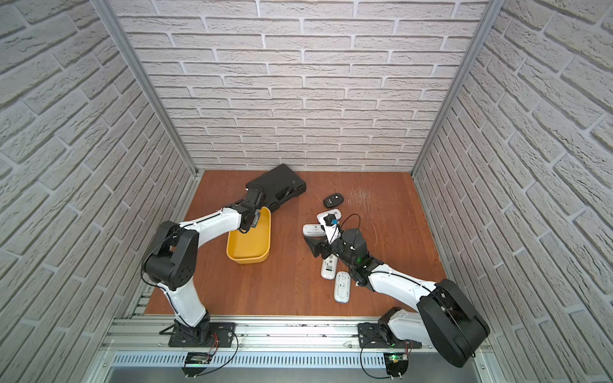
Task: Put the mouse in the storage box
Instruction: Adjust the storage box at the center of the board, then place the mouse in the storage box.
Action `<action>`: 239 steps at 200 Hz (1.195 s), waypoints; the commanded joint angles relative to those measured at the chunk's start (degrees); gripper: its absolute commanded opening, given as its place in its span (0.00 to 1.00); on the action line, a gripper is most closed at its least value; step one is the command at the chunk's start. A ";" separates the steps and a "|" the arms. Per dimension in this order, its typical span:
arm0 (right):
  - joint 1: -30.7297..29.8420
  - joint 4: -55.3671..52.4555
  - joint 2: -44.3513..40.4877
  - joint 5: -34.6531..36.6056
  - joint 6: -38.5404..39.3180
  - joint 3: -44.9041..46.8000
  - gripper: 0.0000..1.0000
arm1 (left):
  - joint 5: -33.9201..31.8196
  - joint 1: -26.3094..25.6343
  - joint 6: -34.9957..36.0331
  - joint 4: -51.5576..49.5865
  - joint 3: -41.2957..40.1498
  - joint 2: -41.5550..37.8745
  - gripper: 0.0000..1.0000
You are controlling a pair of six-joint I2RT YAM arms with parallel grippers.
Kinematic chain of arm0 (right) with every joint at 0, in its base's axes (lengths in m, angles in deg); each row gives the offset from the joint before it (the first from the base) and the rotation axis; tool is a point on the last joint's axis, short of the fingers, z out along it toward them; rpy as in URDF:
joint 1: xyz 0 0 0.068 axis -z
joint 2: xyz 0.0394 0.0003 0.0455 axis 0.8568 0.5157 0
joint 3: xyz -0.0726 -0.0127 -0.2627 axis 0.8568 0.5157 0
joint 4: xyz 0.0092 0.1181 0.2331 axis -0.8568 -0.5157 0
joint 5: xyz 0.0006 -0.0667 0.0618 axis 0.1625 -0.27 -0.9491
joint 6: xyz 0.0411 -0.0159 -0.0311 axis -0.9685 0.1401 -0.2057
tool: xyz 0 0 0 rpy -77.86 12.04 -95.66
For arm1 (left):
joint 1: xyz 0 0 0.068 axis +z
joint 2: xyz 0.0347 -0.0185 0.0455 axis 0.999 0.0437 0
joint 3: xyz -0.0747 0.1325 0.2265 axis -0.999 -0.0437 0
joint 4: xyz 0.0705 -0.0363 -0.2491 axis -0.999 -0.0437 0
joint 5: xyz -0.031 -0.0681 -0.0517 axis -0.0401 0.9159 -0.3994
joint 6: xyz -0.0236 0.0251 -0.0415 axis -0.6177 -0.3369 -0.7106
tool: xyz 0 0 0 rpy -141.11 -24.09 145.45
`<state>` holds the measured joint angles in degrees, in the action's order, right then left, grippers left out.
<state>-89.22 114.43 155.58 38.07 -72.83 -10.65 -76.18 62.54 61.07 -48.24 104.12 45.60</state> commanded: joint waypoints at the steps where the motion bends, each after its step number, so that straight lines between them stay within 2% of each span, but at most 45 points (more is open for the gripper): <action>1: 0.11 3.06 0.10 -0.84 -0.40 -0.10 0.87 | -2.61 -1.93 1.88 0.56 3.68 3.74 0.01; 15: 0.11 2.75 -0.02 -0.82 -0.32 -0.10 0.87 | -4.21 -2.73 2.11 -0.54 5.80 5.85 0.04; 33: 0.14 2.17 -0.56 -0.80 -0.16 -0.08 0.87 | -4.92 -3.08 2.00 -1.11 6.89 7.41 0.15; 54: 0.19 1.38 -1.32 -0.24 0.57 -0.18 0.87 | -5.02 -3.11 1.77 -1.57 7.01 7.91 0.34; 77: 0.20 0.97 -1.32 0.55 0.84 -0.49 0.87 | -4.30 -3.47 0.92 -2.56 6.90 7.57 0.65; 103: 0.20 0.72 -0.58 -0.39 0.74 -0.80 0.87 | 0.10 -3.87 -0.95 -4.07 6.99 6.59 0.83; 124: 0.20 0.63 -0.26 -0.06 0.67 -0.97 0.87 | 3.55 -3.88 -2.64 -4.64 6.72 5.80 0.89; 182: 0.20 -1.19 -0.09 0.29 0.30 -2.18 0.87 | 8.70 -3.89 -3.44 -7.85 7.83 3.29 0.93; 195: 0.24 -1.21 0.15 0.45 0.14 -2.49 0.87 | 9.74 -3.90 -3.68 -8.63 7.87 2.26 0.98; 239: 0.29 -3.03 0.98 0.74 0.16 -4.13 0.87 | 10.88 -3.83 -4.50 -10.81 7.60 -1.23 0.98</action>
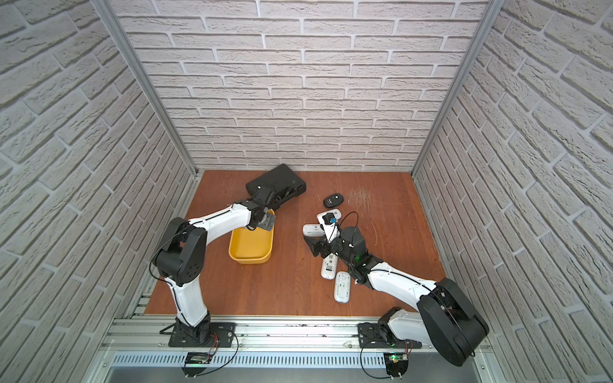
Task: Put the mouse in the storage box
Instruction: Place the mouse in the storage box, then pick up the mouse from the center of the board.
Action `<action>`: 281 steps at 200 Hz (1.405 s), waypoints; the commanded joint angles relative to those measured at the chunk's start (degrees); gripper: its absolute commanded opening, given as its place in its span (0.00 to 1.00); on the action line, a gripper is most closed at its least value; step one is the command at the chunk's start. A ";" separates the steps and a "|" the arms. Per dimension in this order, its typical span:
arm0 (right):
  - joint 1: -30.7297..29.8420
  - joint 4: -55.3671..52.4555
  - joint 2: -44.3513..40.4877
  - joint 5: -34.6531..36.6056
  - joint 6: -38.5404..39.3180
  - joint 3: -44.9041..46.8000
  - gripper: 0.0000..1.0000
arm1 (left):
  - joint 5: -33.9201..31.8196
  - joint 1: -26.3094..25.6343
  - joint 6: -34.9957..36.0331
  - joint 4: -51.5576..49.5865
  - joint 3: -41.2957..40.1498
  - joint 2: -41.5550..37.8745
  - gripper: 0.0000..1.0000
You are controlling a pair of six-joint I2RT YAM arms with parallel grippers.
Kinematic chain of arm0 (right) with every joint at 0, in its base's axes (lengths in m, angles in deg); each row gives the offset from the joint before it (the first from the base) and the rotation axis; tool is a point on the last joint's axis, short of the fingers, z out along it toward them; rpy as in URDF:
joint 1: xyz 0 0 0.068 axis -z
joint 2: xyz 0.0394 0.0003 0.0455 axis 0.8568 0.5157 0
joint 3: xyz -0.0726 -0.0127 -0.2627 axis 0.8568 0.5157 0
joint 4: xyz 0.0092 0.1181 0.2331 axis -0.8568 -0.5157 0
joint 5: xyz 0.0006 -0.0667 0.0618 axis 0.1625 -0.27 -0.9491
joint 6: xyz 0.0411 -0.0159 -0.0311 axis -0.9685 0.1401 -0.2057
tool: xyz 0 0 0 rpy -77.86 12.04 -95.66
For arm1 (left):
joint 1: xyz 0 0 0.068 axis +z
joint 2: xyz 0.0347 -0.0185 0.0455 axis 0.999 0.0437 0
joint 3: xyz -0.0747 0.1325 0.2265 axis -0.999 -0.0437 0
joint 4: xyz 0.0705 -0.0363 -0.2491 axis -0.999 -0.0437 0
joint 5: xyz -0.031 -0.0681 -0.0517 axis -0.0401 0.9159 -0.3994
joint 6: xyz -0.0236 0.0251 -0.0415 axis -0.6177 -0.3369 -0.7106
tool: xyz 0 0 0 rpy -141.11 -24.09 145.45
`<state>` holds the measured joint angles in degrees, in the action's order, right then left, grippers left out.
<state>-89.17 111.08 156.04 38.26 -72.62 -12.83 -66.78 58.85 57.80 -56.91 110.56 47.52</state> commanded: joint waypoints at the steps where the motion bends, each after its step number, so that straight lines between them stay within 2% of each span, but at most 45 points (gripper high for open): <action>1: 0.25 0.30 0.52 0.58 -0.08 -1.95 0.87 | 1.49 -0.12 -1.25 -2.15 1.15 -3.24 0.98; 36: 1.05 0.23 0.48 -0.90 -0.94 -3.18 0.87 | 1.27 -0.14 -3.36 -4.80 0.60 -8.40 0.98; 52: 2.14 -0.25 1.29 -3.74 -1.94 -4.95 0.88 | -1.58 0.01 -6.37 -5.57 -1.64 -13.95 0.98; 62: 2.93 -3.58 2.76 -5.52 -1.76 -7.81 0.88 | -0.14 0.81 -7.60 -4.65 -4.36 -18.81 0.98; 77: 4.52 -12.42 6.30 -8.27 -1.49 -14.04 0.87 | 5.90 4.36 -10.65 -3.68 -8.25 -26.03 0.98; 92: 6.74 -20.64 9.86 -11.90 -0.32 -20.12 0.86 | 18.08 10.45 -14.04 -3.39 -11.95 -31.68 0.98; 105: 8.38 -24.54 12.95 -17.28 2.29 -23.64 0.86 | 25.96 16.19 -18.04 -3.97 -14.57 -35.11 0.98; 127: 9.47 -31.81 18.79 -22.50 11.73 -29.31 0.83 | 41.52 25.45 -24.56 -1.68 -19.43 -39.94 0.98; 145: 9.56 -42.15 23.83 -21.90 22.27 -36.25 0.82 | 47.80 31.32 -25.91 -0.62 -22.75 -43.65 0.98; 166: 9.26 -51.97 29.55 -19.95 33.55 -43.92 0.81 | 45.79 35.09 -22.53 -4.22 -24.14 -47.47 0.98; 180: 9.19 -55.04 32.55 -16.89 38.37 -48.13 0.80 | 43.04 35.89 -20.61 -7.13 -24.32 -49.55 0.98; 208: 8.80 -61.35 38.60 -13.72 49.72 -55.10 0.81 | 36.06 36.14 -23.11 -13.36 -23.64 -51.75 0.98; 218: 8.71 -65.21 40.90 -13.43 53.04 -57.79 0.81 | 35.83 36.85 -22.59 -15.06 -23.24 -51.61 0.98; 254: 8.60 -69.96 46.54 -12.38 59.59 -62.51 0.81 | 36.63 37.61 -20.50 -15.02 -24.80 -54.14 0.98; 281: 8.51 -73.78 49.48 -11.65 61.52 -64.81 0.81 | 39.16 37.61 -19.97 -13.56 -25.92 -55.64 0.98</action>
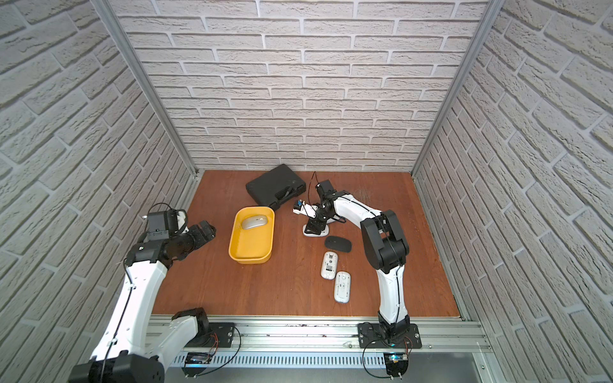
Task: Put the mouse in the storage box
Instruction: Pick up the mouse from the center of the board.
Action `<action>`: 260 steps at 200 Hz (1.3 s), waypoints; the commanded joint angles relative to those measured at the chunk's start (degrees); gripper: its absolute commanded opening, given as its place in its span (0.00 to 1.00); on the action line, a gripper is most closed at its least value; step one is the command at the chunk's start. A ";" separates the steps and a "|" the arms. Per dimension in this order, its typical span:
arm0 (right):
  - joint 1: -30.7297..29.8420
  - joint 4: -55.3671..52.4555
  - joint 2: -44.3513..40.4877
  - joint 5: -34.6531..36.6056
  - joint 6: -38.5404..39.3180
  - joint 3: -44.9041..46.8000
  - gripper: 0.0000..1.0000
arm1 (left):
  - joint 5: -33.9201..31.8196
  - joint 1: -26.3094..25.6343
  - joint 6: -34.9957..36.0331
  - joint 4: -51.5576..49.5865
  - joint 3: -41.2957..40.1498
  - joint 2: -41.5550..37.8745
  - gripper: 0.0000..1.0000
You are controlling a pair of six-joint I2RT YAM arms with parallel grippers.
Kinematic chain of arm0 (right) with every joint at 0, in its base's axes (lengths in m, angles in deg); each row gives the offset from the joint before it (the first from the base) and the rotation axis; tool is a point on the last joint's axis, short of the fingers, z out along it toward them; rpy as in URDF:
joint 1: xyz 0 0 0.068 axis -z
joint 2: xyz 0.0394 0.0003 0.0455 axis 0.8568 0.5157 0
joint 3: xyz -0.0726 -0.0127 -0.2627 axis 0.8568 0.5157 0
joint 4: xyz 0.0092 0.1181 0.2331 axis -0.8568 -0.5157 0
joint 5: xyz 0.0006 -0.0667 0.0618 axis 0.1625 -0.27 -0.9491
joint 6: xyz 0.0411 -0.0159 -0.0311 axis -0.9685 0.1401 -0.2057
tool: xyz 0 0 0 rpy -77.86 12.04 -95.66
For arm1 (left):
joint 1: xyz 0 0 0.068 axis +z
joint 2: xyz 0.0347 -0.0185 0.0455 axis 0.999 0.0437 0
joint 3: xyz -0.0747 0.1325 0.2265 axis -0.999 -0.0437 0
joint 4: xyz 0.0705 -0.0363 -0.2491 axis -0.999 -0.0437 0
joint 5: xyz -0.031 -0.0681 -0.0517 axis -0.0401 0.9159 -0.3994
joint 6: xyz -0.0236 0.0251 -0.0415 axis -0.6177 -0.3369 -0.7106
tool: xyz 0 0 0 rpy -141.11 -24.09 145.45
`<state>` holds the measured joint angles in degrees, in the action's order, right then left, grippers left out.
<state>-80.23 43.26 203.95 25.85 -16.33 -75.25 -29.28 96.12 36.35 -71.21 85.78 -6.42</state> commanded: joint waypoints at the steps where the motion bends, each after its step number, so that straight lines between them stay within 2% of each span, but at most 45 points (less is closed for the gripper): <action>1: -0.43 -6.06 1.65 0.92 5.23 -2.47 0.81 | 1.76 0.34 1.50 0.72 -1.17 -1.69 0.98; 78: 0.51 -4.85 3.36 9.70 6.18 0.98 0.77 | 3.78 0.33 1.56 1.98 -1.83 -1.69 0.98; 120: 0.98 -2.16 0.81 13.06 5.96 5.29 0.69 | 4.75 0.26 1.36 2.12 -1.79 -1.47 0.98; 137: 0.97 -2.46 0.49 13.44 5.41 5.53 0.58 | 6.06 0.30 1.35 2.83 -1.87 -1.34 0.98; 169: 0.88 -0.13 -1.41 12.04 2.82 6.04 0.51 | 10.19 0.22 1.06 5.06 -2.73 -1.00 0.98; 194: 0.98 5.24 -5.97 7.69 -2.12 8.49 0.50 | 14.25 -1.24 0.89 7.90 -3.38 -1.48 0.98; 218: 1.06 13.10 -15.13 1.91 -9.71 12.92 0.49 | 17.54 -5.34 0.49 11.30 -3.60 -1.75 0.98; 227: 1.06 18.44 -18.89 -1.07 -13.25 16.17 0.48 | 18.41 -7.91 0.05 12.92 -3.61 -1.62 0.98; 238: 0.89 28.47 -24.00 -4.81 -21.40 22.39 0.47 | 19.22 -11.44 -0.74 15.09 -3.59 -0.99 0.98; 251: 0.22 40.77 -28.87 -6.69 -30.00 29.48 0.44 | 19.52 -15.74 -1.95 17.83 -3.26 0.13 0.98; 260: -0.71 46.54 -31.56 -7.62 -33.26 33.64 0.43 | 19.86 -18.91 -2.75 19.71 -2.79 1.27 0.97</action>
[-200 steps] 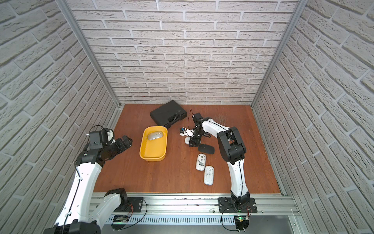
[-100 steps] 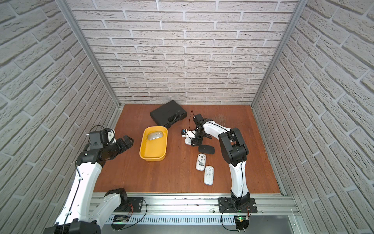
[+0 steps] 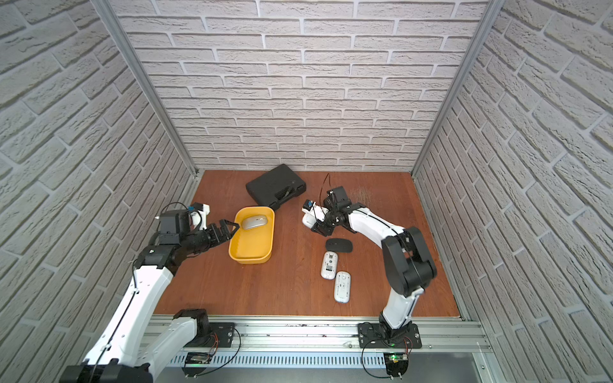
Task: Put the mouse in the storage box
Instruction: Pick up the mouse from the center of the board.
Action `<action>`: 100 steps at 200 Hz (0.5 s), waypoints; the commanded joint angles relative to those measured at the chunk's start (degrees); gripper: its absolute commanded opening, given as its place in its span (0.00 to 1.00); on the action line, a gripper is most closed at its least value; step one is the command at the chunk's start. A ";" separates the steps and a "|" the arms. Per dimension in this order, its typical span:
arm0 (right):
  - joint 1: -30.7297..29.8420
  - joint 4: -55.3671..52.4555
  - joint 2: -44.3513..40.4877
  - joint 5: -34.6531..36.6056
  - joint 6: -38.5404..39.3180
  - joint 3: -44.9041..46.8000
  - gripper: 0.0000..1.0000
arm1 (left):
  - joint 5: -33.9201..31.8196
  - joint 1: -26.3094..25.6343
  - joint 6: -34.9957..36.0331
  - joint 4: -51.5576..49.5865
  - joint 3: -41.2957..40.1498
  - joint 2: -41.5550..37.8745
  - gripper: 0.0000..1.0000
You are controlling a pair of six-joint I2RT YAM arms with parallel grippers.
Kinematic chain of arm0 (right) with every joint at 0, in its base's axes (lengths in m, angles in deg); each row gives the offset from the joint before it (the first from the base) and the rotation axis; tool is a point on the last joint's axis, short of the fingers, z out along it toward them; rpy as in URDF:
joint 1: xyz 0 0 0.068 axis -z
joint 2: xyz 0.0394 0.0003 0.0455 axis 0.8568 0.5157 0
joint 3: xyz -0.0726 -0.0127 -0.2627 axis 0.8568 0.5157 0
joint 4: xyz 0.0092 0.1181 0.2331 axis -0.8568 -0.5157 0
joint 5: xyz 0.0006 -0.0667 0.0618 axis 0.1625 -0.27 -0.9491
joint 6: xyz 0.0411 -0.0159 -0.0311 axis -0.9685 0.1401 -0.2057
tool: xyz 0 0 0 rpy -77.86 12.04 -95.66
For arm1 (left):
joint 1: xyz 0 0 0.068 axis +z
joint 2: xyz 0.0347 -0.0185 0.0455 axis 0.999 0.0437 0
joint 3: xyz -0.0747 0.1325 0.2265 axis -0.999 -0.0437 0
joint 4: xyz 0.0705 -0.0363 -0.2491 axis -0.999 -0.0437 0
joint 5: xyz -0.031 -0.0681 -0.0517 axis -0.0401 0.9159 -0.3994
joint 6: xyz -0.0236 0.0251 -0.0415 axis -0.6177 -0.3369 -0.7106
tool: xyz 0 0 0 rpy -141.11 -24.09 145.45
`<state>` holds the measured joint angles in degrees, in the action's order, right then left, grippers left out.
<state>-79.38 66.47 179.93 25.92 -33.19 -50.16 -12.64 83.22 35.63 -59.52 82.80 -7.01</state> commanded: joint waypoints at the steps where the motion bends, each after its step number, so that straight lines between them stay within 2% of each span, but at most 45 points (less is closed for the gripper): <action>1: -1.69 23.87 -7.85 -7.74 -16.67 8.95 0.43 | 3.24 -6.36 -2.05 8.14 0.31 2.01 0.96; 11: -3.45 29.92 -10.62 -7.45 -19.55 13.85 0.44 | 3.43 -9.82 -2.08 9.77 1.48 3.51 0.93; 46: -7.58 39.78 -16.16 -6.75 -25.17 23.58 0.42 | 1.28 -21.01 -0.72 12.40 6.33 9.08 0.92; 57: -8.89 43.82 -17.46 -6.90 -26.52 26.33 0.41 | 0.42 -23.61 -1.07 12.99 7.46 11.33 0.89; 76: -11.04 42.27 -19.22 -6.57 -25.66 27.44 0.41 | -0.81 -27.38 -1.54 13.02 9.55 15.90 0.85; 100: -11.65 40.46 -19.92 -6.82 -24.34 28.14 0.41 | -4.39 -30.90 -1.01 12.34 11.52 19.83 0.84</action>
<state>-90.46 101.22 162.71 20.01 -56.42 -22.10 -13.26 54.85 34.21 -48.96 92.31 9.86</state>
